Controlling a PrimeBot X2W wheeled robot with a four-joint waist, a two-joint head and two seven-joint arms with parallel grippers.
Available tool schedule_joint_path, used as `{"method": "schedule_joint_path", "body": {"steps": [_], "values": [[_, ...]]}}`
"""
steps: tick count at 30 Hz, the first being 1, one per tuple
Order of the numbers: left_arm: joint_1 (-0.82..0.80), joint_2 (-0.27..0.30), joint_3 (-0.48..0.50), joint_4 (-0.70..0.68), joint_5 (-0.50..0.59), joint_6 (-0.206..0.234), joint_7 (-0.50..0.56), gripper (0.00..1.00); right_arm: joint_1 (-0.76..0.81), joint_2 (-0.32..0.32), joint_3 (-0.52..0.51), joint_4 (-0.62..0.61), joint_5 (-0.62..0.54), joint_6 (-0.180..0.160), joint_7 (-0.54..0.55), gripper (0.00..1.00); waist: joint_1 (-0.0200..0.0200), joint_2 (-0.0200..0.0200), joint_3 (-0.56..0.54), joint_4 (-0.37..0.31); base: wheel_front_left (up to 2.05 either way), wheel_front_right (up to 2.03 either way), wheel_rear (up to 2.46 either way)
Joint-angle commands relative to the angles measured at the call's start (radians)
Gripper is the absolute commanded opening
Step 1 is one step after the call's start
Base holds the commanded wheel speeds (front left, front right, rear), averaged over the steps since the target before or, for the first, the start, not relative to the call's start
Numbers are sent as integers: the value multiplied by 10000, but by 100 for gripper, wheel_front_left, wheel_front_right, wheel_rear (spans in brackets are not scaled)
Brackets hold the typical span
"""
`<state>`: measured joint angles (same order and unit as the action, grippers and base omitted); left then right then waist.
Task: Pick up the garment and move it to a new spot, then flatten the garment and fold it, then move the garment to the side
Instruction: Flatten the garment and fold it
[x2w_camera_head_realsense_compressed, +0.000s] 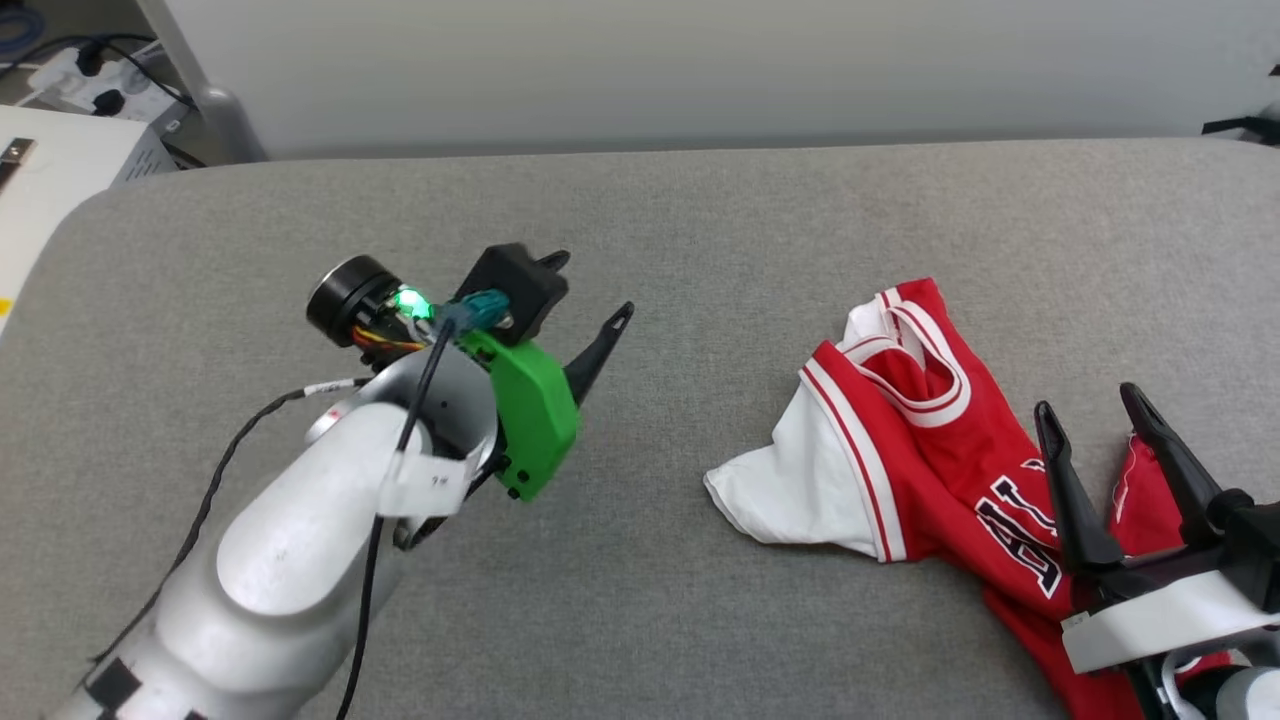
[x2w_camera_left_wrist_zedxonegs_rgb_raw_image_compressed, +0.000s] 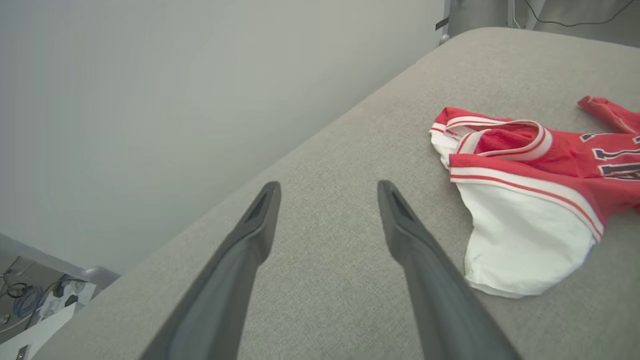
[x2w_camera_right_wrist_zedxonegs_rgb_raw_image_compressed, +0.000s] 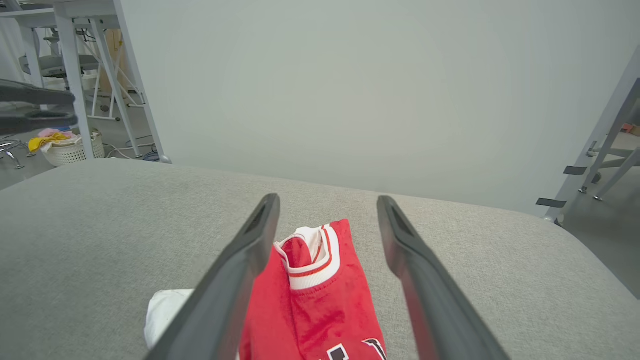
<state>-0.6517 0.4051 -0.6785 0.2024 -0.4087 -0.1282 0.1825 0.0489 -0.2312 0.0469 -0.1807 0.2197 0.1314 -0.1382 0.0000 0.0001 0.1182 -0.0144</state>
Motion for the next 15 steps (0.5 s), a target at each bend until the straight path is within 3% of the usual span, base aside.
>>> {"method": "schedule_joint_path", "body": {"steps": [1, 6, 11, 12, 15], "values": [[-533, 211, -514, -84, -521, -22, 525, 100, -284, -32, 25, 60, -57, -7, -103, 100, 0, -1, 430, -370, 0, 0, 0], [-2180, 732, -2782, -310, -2352, -23, 2711, 100, -700, -13, 209, 182, -235, -7, -265, 100, 0, -1, 984, -701, 0, 0, 0], [-3528, 768, -4725, -455, -3568, -24, 4017, 100, -1099, 67, 447, 321, -331, -7, -393, 100, 0, -1, 1491, -995, 0, 0, 0], [-4263, 624, -5629, -337, -4035, -24, 4476, 100, -1372, 118, 600, 417, -343, -7, -471, 100, 0, -1, 1805, -1181, 0, 0, 0], [-4709, 417, -5951, -227, -4311, -24, 4981, 100, -1670, 163, 769, 528, -364, -7, -570, 100, 0, -1, 2116, -1372, 0, 0, 0]]}}
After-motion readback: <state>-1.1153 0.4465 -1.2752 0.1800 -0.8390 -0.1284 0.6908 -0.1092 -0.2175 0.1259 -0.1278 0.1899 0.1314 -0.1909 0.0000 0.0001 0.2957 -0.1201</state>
